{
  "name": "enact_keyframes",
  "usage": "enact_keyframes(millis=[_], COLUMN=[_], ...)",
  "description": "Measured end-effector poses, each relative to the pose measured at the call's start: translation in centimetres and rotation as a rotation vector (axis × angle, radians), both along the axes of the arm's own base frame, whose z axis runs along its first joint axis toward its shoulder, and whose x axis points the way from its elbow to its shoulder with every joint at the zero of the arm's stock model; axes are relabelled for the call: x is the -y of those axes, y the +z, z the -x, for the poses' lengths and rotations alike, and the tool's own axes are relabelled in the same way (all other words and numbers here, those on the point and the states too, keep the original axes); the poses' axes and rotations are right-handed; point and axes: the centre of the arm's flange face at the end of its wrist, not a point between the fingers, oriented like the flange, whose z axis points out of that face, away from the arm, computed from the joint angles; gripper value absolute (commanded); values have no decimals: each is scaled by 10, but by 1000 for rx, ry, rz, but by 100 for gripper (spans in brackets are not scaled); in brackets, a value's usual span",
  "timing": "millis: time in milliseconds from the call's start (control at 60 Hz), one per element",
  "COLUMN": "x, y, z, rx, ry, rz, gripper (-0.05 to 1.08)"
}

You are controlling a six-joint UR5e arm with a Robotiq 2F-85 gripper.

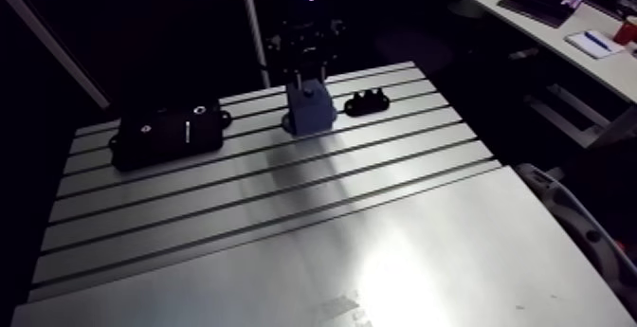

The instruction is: Pick up the M10 bolt and insert it into the hex recess until seated.

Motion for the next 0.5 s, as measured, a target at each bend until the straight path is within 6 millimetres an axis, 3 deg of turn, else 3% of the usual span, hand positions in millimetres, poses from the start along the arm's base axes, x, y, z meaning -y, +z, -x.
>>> enact_keyframes(millis=[500], x=[2], y=[-2], z=[4], rx=[-21], ry=[5], rz=[-4], gripper=[52])
